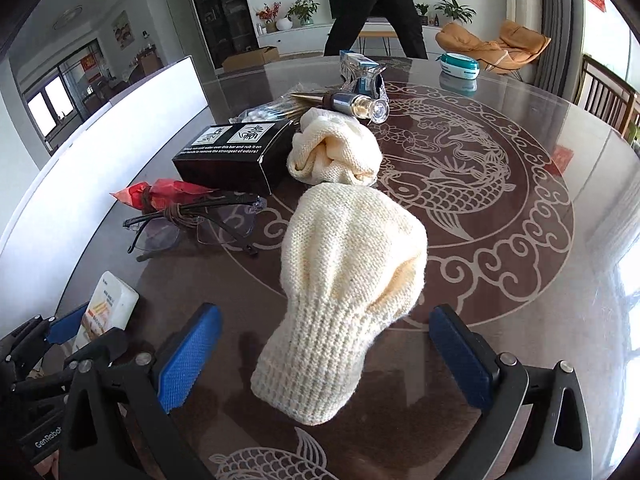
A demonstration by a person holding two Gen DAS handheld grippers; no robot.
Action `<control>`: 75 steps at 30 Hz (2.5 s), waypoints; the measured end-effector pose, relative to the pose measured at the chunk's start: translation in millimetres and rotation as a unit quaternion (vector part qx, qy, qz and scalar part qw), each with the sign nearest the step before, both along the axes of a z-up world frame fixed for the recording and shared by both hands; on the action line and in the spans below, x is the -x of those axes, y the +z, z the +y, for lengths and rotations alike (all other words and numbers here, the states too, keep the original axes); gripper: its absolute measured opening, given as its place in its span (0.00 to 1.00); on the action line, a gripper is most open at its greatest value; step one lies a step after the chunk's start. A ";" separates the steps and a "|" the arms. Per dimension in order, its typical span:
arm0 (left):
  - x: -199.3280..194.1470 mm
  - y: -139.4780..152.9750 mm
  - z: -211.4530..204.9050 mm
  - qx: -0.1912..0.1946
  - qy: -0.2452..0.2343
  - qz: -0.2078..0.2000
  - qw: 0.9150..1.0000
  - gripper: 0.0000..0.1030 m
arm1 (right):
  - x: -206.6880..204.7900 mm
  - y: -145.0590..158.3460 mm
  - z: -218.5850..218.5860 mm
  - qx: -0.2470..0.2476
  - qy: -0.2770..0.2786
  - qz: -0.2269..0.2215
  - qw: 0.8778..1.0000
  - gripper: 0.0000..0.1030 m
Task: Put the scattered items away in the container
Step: 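Close the left gripper on the sunscreen tube while the right grips the knit glove, then carry both items over the cardboard container and open both grippers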
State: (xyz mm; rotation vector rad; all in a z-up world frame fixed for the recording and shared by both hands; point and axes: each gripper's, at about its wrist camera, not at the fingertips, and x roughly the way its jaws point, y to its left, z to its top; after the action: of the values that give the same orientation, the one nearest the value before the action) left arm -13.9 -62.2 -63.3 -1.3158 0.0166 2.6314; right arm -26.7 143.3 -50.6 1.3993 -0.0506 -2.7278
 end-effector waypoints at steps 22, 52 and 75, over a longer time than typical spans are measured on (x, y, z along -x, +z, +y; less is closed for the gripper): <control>-22.1 42.4 0.7 -0.058 -0.005 0.039 0.998 0.51 | -77.5 72.9 55.9 0.056 0.005 0.108 0.993 0.32; 32.7 87.2 -285.2 -0.027 0.229 0.026 0.973 0.51 | 50.8 136.0 -320.6 0.074 0.316 0.104 0.940 0.32; 40.7 70.5 -305.1 -0.012 0.295 0.006 0.956 0.80 | 72.6 98.3 -348.3 -0.028 0.276 0.097 0.956 1.00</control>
State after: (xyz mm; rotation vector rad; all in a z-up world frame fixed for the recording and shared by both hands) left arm -54.6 -367.2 7.2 -1.4751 -0.4768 3.1004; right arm -99.3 -204.9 47.6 0.9563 0.3721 -2.3829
